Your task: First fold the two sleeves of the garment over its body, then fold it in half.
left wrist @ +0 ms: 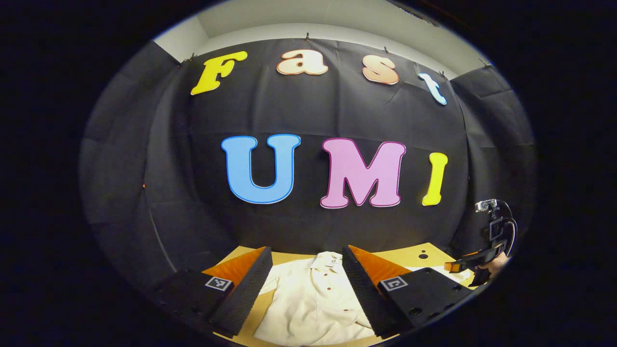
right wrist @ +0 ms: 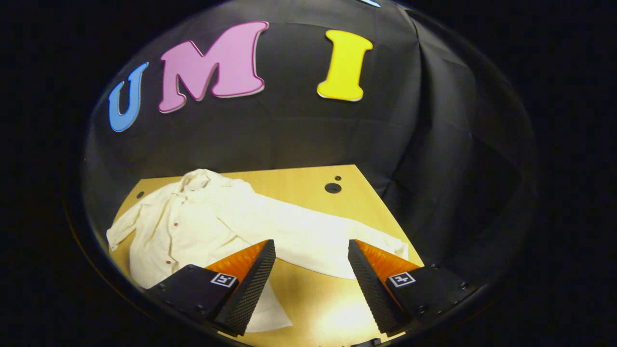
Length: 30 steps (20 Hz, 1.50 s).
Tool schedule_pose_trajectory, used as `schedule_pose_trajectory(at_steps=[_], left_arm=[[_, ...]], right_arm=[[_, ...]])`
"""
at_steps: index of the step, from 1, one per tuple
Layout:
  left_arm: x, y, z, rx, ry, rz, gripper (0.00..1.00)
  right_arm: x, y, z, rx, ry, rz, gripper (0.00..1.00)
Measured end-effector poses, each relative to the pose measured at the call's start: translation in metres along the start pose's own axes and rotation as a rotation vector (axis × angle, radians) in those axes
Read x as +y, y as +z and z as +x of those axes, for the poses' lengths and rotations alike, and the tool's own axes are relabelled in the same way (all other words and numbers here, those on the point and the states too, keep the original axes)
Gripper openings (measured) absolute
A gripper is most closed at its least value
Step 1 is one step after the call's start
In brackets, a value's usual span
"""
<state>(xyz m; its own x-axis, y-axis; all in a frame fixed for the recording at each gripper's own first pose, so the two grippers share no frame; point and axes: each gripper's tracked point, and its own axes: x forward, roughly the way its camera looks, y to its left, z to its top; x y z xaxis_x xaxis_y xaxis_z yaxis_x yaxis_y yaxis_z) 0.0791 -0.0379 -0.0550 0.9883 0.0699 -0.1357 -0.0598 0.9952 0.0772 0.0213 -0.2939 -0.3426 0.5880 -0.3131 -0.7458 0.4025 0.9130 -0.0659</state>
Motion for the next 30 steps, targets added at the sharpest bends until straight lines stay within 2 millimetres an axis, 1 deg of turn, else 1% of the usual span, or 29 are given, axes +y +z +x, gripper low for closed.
schedule_pose_trajectory(at_steps=[2, 5, 8, 10, 12, 14, 15, 16, 17, 18, 19, 20, 21, 22, 23, 24, 25, 26, 27, 28, 30], left_arm=[[-0.010, -0.007, 0.006, 0.023, 0.007, -0.004, 0.96], [-0.029, -0.012, 0.017, 0.047, 0.000, 0.007, 0.96], [-0.043, -0.018, 0.028, 0.061, -0.004, 0.059, 0.96], [-0.053, -0.027, 0.032, 0.082, -0.015, 0.084, 0.96], [-0.064, -0.034, 0.033, 0.106, -0.033, 0.074, 0.96], [-0.077, -0.040, 0.031, 0.130, -0.051, 0.048, 0.96], [-0.081, -0.042, 0.030, 0.139, -0.055, 0.043, 0.96], [-0.084, -0.044, 0.028, 0.145, -0.055, 0.045, 0.96], [-0.087, -0.044, 0.027, 0.149, -0.056, 0.051, 0.96], [-0.089, -0.044, 0.025, 0.148, -0.059, 0.056, 0.96], [-0.091, -0.043, 0.023, 0.147, -0.064, 0.059, 0.95], [-0.092, -0.043, 0.021, 0.146, -0.068, 0.060, 0.95], [-0.093, -0.041, 0.020, 0.146, -0.072, 0.056, 0.95], [-0.094, -0.041, 0.020, 0.146, -0.076, 0.048, 0.96], [-0.094, -0.042, 0.020, 0.148, -0.078, 0.037, 0.96], [-0.093, -0.044, 0.019, 0.151, -0.078, 0.028, 0.96], [-0.090, -0.044, 0.019, 0.152, -0.075, 0.023, 0.96], [-0.087, -0.045, 0.018, 0.153, -0.072, 0.018, 0.96], [-0.083, -0.045, 0.018, 0.156, -0.066, 0.012, 0.96], [-0.077, -0.046, 0.018, 0.158, -0.057, 0.005, 0.96], [-0.064, -0.046, 0.018, 0.156, -0.036, -0.013, 0.96]], right_arm=[[-0.030, -0.019, 0.019, 0.057, -0.048, 0.001, 0.98], [-0.078, -0.044, 0.055, 0.144, -0.118, 0.007, 0.98], [-0.122, -0.076, 0.079, 0.257, -0.158, -0.007, 0.98], [-0.135, -0.092, 0.093, 0.304, -0.168, 0.037, 0.98], [-0.146, -0.096, 0.111, 0.334, -0.162, 0.121, 0.98], [-0.156, -0.099, 0.115, 0.351, -0.150, 0.168, 0.98], [-0.162, -0.102, 0.120, 0.350, -0.163, 0.185, 0.98], [-0.162, -0.103, 0.125, 0.350, -0.164, 0.213, 0.98], [-0.159, -0.108, 0.130, 0.365, -0.150, 0.243, 0.99], [-0.158, -0.116, 0.130, 0.399, -0.139, 0.259, 1.00], [-0.163, -0.111, 0.137, 0.351, -0.141, 0.245, 0.99], [-0.160, -0.107, 0.138, 0.351, -0.126, 0.242, 0.89], [-0.153, -0.110, 0.133, 0.371, -0.117, 0.235, 0.90], [-0.150, -0.106, 0.139, 0.349, -0.106, 0.233, 0.77], [-0.144, -0.108, 0.140, 0.361, -0.092, 0.235, 0.60], [-0.139, -0.103, 0.144, 0.357, -0.086, 0.240, 0.36], [-0.134, -0.103, 0.145, 0.364, -0.091, 0.251, 0.35], [-0.130, -0.102, 0.146, 0.372, -0.096, 0.248, 0.12], [-0.128, -0.099, 0.143, 0.378, -0.096, 0.244, 0.10], [-0.119, -0.091, 0.141, 0.368, -0.072, 0.233, 0.08], [-0.100, -0.068, 0.133, 0.327, -0.044, 0.188, 0.08]])
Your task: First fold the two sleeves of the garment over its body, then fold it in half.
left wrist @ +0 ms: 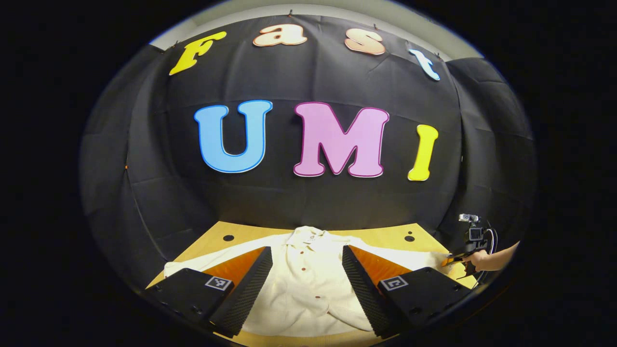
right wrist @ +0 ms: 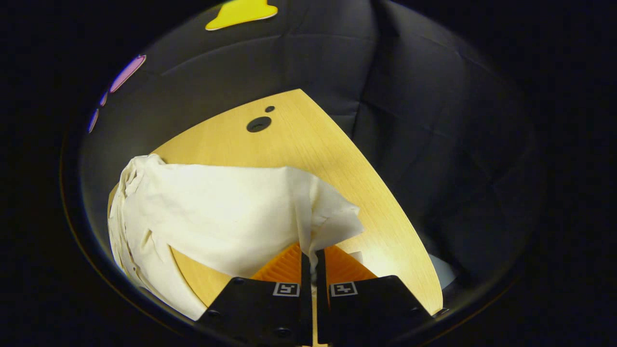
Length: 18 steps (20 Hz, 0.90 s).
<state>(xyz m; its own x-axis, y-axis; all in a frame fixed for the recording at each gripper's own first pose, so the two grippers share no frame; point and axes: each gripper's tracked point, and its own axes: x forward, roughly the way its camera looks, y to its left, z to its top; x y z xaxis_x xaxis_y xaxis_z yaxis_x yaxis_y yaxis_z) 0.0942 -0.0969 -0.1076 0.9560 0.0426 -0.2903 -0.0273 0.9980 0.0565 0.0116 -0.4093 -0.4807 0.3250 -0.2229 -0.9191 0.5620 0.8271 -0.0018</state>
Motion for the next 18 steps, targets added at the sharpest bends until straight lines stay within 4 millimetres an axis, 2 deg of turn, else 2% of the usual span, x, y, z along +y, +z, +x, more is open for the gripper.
schedule_pose_trajectory(at_steps=[4, 7, 10, 14, 18], left_arm=[[0.033, -0.002, 0.000, -0.004, 0.042, 0.008, 0.96], [0.065, -0.004, 0.004, -0.001, 0.077, 0.000, 0.96], [0.089, -0.012, 0.001, 0.011, 0.074, -0.015, 0.96], [0.132, -0.021, -0.001, 0.021, 0.124, -0.019, 0.96], [0.166, -0.037, -0.006, 0.035, 0.154, -0.078, 0.96]], right_arm=[[0.066, 0.045, -0.038, -0.087, 0.084, -0.101, 0.08], [0.133, 0.074, -0.060, -0.139, 0.161, -0.217, 0.08], [0.212, 0.085, -0.083, -0.169, 0.246, -0.342, 0.08], [0.327, 0.070, -0.109, -0.163, 0.403, -0.412, 0.08], [0.423, 0.031, -0.117, -0.128, 0.502, -0.499, 0.08]])
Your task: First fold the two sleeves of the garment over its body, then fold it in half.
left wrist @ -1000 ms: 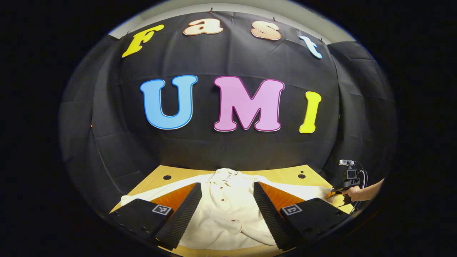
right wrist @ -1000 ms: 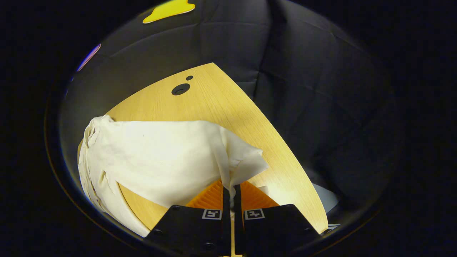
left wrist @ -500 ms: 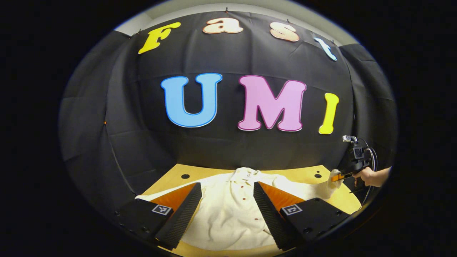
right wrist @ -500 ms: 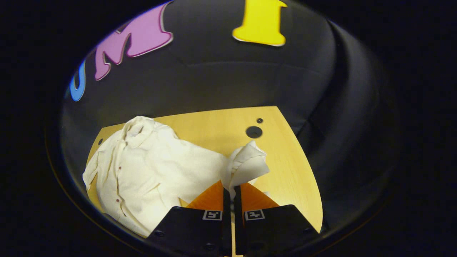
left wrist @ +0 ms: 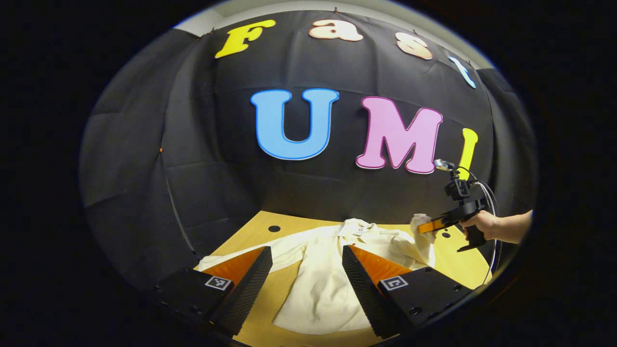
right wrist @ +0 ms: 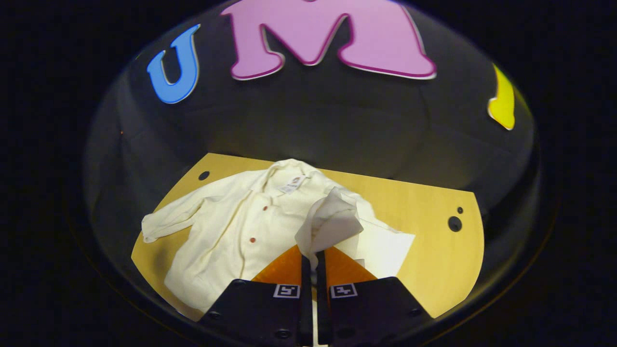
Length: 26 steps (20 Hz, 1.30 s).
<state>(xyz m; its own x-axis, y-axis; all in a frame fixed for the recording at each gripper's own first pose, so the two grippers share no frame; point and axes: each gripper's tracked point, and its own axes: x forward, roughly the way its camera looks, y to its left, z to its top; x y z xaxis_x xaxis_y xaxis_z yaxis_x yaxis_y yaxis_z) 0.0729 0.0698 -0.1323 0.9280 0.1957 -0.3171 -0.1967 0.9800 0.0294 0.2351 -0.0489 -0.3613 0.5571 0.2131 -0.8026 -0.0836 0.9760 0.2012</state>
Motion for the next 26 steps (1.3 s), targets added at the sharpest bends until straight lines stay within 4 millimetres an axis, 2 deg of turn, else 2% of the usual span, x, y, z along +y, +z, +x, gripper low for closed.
schedule_pose_trajectory(at_steps=[3, 6, 9, 10, 11, 12, 13, 14, 15, 16, 19, 21, 22, 23, 25, 26], left_arm=[[0.027, -0.012, 0.003, 0.017, 0.024, -0.020, 0.96], [0.055, -0.027, 0.007, 0.037, 0.047, -0.035, 0.96], [0.079, -0.044, 0.014, 0.061, 0.063, -0.075, 0.96], [0.086, -0.052, 0.018, 0.069, 0.063, -0.092, 0.96], [0.092, -0.057, 0.021, 0.073, 0.064, -0.112, 0.96], [0.099, -0.065, 0.025, 0.077, 0.062, -0.137, 0.96], [0.106, -0.070, 0.030, 0.081, 0.065, -0.167, 0.95], [0.113, -0.075, 0.035, 0.086, 0.072, -0.201, 0.96], [0.120, -0.081, 0.041, 0.099, 0.080, -0.231, 0.96], [0.126, -0.090, 0.047, 0.116, 0.098, -0.251, 0.96], [0.161, -0.109, 0.066, 0.144, 0.166, -0.252, 0.96], [0.189, -0.113, 0.079, 0.151, 0.214, -0.235, 0.96], [0.205, -0.118, 0.085, 0.176, 0.249, -0.229, 0.91], [0.221, -0.123, 0.091, 0.202, 0.287, -0.224, 0.96], [0.245, -0.135, 0.105, 0.247, 0.324, -0.223, 0.96], [0.251, -0.145, 0.114, 0.273, 0.327, -0.227, 0.96]], right_arm=[[0.067, 0.006, 0.030, 0.012, 0.077, -0.013, 0.08], [0.125, 0.005, 0.054, 0.033, 0.142, -0.018, 0.08], [0.168, -0.003, 0.086, 0.054, 0.206, 0.008, 0.08], [0.181, -0.005, 0.095, 0.057, 0.229, 0.025, 0.17], [0.187, -0.008, 0.101, 0.049, 0.243, 0.045, 0.12], [0.191, -0.008, 0.109, 0.034, 0.244, 0.062, 0.31], [0.193, -0.008, 0.118, 0.022, 0.236, 0.076, 0.39], [0.191, -0.006, 0.122, 0.009, 0.226, 0.077, 0.58], [0.189, -0.005, 0.119, -0.006, 0.216, 0.068, 0.80], [0.187, -0.002, 0.114, -0.018, 0.210, 0.050, 0.90], [0.169, 0.012, 0.079, -0.108, 0.138, -0.058, 0.92], [0.160, 0.025, 0.045, -0.173, 0.089, -0.112, 0.94], [0.159, 0.026, 0.027, -0.187, 0.087, -0.125, 0.95], [0.160, 0.030, 0.009, -0.208, 0.092, -0.127, 0.95], [0.156, 0.035, -0.024, -0.252, 0.082, -0.115, 0.95], [0.154, 0.040, -0.041, -0.274, 0.073, -0.100, 0.95]])
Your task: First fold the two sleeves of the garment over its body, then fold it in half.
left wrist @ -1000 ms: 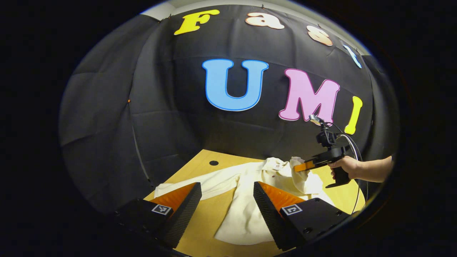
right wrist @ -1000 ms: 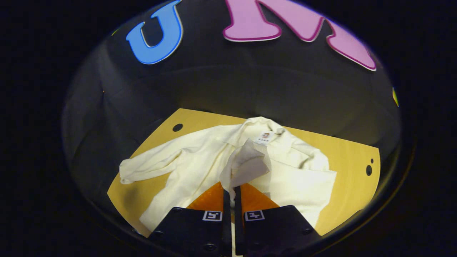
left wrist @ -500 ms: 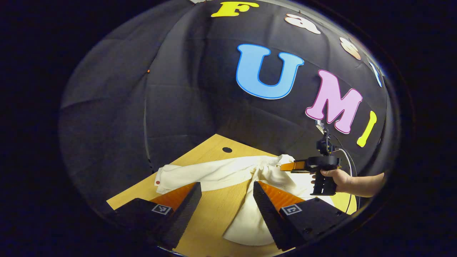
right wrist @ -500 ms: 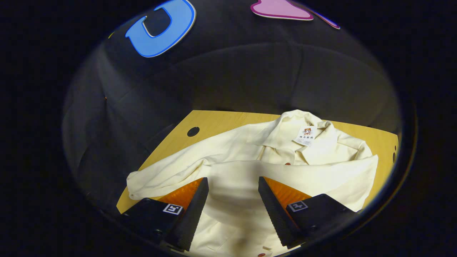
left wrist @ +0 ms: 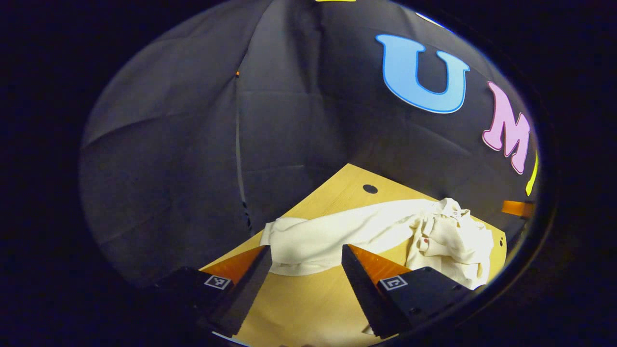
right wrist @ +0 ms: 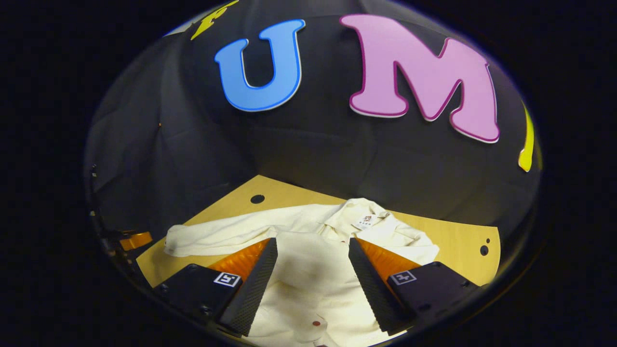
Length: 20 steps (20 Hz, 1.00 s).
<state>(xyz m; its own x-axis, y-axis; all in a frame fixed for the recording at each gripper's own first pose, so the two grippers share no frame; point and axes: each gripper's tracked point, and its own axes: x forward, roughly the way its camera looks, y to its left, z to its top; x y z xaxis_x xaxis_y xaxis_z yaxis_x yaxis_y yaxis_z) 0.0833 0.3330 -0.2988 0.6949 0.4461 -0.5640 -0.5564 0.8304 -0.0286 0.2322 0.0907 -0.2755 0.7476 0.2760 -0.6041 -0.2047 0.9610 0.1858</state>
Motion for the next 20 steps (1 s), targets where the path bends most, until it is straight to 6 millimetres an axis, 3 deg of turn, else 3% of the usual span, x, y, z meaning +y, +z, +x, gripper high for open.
schedule_pose_trajectory(at_steps=[3, 6, 9, 11, 15, 18, 20], left_arm=[[0.008, -0.017, 0.029, 0.090, 0.000, -0.002, 0.96], [0.023, -0.024, 0.059, 0.133, 0.022, 0.016, 0.96], [0.039, -0.031, 0.084, 0.208, 0.075, 0.074, 0.96], [0.039, -0.032, 0.097, 0.248, 0.082, 0.096, 0.96], [0.034, -0.048, 0.117, 0.350, 0.078, 0.053, 0.95], [0.036, -0.052, 0.117, 0.369, 0.100, 0.091, 0.96], [0.031, -0.049, 0.120, 0.364, 0.081, 0.106, 0.88]], right_arm=[[-0.001, 0.031, -0.052, -0.085, -0.022, 0.076, 0.98], [-0.017, 0.063, -0.107, -0.180, -0.083, 0.042, 0.96], [-0.017, 0.077, -0.162, -0.211, -0.115, 0.022, 0.97], [-0.021, 0.080, -0.189, -0.231, -0.131, 0.028, 0.97], [-0.034, 0.078, -0.226, -0.224, -0.187, 0.042, 0.97], [-0.045, 0.086, -0.249, -0.254, -0.232, 0.018, 0.97], [-0.052, 0.089, -0.258, -0.269, -0.264, -0.006, 0.97]])
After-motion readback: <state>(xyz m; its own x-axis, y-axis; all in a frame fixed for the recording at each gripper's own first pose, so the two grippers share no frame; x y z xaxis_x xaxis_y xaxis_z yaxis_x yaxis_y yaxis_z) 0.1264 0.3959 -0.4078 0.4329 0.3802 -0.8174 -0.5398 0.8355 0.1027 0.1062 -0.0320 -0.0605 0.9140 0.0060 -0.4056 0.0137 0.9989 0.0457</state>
